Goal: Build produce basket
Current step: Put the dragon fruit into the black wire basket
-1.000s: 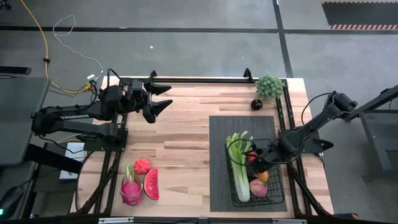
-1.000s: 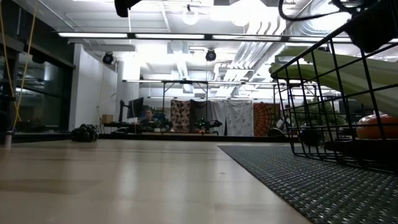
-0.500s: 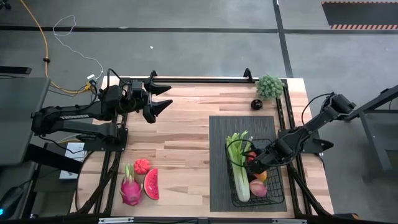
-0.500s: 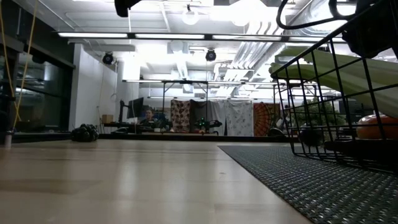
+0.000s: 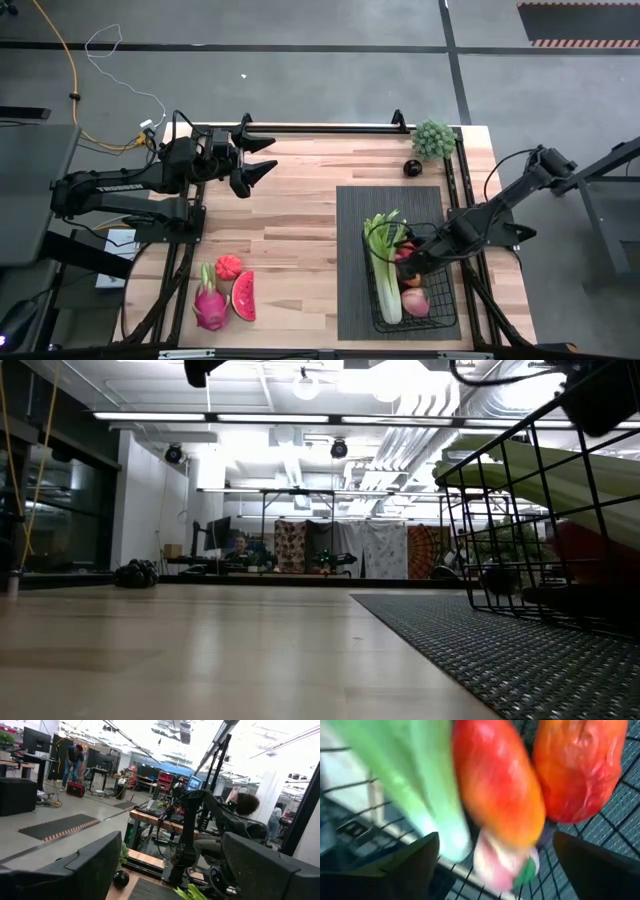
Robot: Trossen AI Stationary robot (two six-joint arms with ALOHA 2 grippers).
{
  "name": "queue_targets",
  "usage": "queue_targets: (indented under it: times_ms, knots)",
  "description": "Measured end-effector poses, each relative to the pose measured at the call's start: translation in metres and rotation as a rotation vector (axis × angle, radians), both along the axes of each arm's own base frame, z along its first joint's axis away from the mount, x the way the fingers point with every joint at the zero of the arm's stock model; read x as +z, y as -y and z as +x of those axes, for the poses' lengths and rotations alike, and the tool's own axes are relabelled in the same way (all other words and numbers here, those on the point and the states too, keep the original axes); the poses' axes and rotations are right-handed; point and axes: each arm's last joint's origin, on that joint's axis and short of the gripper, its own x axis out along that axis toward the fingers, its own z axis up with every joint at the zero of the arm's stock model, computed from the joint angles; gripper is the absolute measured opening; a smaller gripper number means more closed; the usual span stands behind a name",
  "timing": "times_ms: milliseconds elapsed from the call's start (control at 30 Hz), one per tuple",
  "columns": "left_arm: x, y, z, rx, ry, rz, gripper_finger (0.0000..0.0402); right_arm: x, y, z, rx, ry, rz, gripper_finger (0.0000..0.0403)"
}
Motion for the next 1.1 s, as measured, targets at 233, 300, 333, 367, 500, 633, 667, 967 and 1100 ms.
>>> queue_targets:
  times_ms: [233,300,333,367,500,633,667,967,1100]
  knots:
    - [0.0,0.0,0.0,-0.008,0.0,0.001,0.0337,0.038,0.021,-0.019,-0.035,0.241,0.053,0.0387]
    - [0.0,0.0,0.0,-0.011,-0.001,0.002,0.0337,0.052,0.03,-0.025,-0.054,0.372,0.031,0.0386]
    - [0.0,0.001,0.0,-0.018,-0.001,0.003,0.0337,0.059,0.034,-0.028,-0.058,0.447,0.013,0.0386]
    - [0.0,0.001,0.0,-0.028,-0.001,0.005,0.0337,0.065,0.039,-0.03,-0.063,0.516,-0.011,0.0386]
    - [0.0,0.002,0.001,-0.062,0.002,-0.003,0.0337,0.086,0.059,-0.034,-0.071,0.759,-0.16,0.0385]
    - [0.0,0.002,0.001,-0.066,0.009,-0.029,0.0337,0.098,0.079,-0.031,0.053,0.903,-0.385,0.0385]
    - [0.0,0.002,0.0,-0.063,0.011,-0.033,0.0337,0.099,0.083,-0.029,0.095,0.919,-0.431,0.0385]
    - [0.0,0.001,0.0,-0.061,0.017,-0.049,0.0337,0.097,0.125,-0.013,0.381,0.955,-0.652,0.0385]
    - [0.0,0.001,0.0,-0.033,0.01,-0.03,0.0337,0.097,0.143,-0.008,0.468,0.977,-0.74,0.0385]
